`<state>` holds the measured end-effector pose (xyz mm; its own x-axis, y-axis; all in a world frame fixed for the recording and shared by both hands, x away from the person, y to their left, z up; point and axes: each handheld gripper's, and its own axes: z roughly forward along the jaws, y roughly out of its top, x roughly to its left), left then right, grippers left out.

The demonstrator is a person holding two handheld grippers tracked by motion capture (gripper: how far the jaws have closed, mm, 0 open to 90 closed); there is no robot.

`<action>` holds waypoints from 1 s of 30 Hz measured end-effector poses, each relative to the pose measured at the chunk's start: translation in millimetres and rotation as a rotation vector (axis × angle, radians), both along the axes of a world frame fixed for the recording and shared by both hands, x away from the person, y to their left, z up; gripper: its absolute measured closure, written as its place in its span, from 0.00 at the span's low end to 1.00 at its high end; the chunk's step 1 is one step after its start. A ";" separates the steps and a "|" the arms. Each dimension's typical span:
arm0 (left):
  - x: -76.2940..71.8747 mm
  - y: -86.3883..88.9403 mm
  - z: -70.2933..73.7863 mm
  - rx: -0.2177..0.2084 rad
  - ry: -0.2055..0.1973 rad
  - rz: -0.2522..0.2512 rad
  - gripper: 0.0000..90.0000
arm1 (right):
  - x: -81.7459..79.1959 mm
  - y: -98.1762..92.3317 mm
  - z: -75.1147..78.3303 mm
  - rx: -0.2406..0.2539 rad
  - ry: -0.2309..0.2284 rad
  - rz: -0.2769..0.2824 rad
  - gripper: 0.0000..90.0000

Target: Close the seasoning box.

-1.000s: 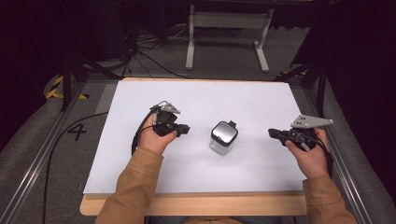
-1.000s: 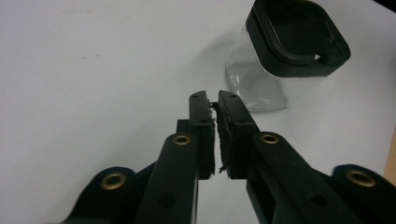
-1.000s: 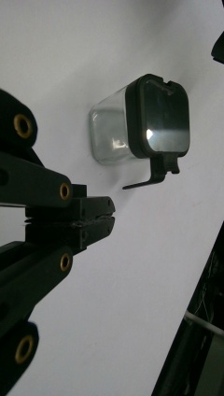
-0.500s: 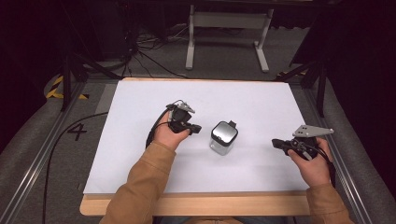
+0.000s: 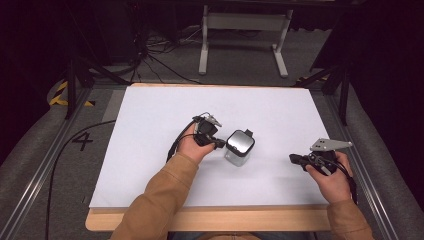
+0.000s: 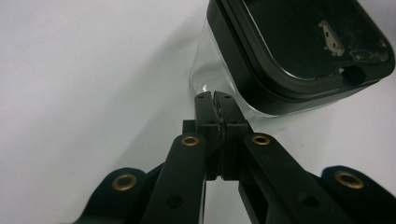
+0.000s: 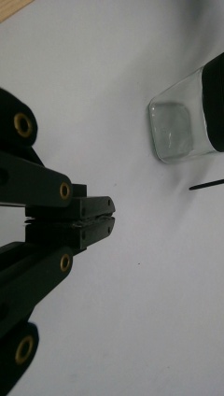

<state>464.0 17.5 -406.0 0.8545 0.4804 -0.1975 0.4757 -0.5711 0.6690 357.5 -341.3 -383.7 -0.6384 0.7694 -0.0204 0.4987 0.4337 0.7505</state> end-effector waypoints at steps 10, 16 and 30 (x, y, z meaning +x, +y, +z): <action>-0.7 -1.7 -2.0 0.020 0.002 -0.017 1.00 | 0.4 1.7 -1.0 0.004 0.000 0.008 0.99; -6.5 -8.4 -0.5 0.045 0.013 -0.061 1.00 | -0.1 2.1 0.2 0.008 0.002 0.007 0.99; -23.0 -21.7 5.1 0.103 0.066 -0.153 1.00 | 2.5 5.0 0.9 0.008 0.001 0.021 0.99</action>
